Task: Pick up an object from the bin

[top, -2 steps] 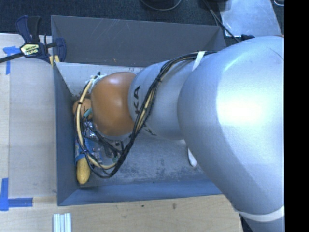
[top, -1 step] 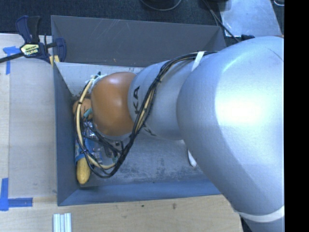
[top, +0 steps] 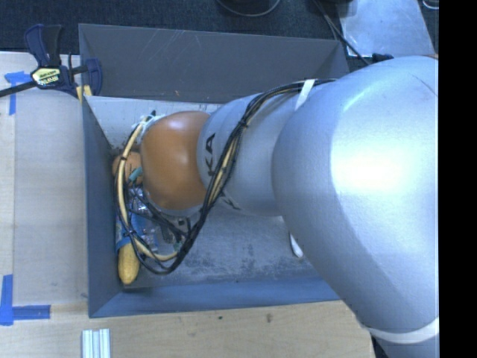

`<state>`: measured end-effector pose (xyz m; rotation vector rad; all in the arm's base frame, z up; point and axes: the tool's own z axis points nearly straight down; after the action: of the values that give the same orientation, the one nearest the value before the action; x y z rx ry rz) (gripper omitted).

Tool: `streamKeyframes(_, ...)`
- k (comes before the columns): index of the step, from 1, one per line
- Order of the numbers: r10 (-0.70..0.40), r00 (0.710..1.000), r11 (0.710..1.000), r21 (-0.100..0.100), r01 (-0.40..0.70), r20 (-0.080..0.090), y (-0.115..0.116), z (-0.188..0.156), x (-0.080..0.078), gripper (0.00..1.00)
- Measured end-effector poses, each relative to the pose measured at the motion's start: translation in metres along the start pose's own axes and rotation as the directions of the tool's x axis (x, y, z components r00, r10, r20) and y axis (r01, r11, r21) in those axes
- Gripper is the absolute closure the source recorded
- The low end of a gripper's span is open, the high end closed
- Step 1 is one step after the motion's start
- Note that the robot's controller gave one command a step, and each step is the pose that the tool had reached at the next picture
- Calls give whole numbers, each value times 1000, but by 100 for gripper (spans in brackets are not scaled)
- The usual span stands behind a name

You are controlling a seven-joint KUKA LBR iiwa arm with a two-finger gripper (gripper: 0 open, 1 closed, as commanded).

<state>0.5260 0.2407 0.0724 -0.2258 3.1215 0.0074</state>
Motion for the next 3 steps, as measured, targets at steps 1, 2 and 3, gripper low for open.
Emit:
streamKeyframes(1, 0, 1000, 1000, 0, 0, 0, 0, 0, 0, 100)
streamKeyframes(2, 649, 761, 761, -6, -649, 3, -9, -1, 15, 100)
streamKeyframes(3, 649, 761, 761, -6, -649, 3, -9, -1, 15, 100)
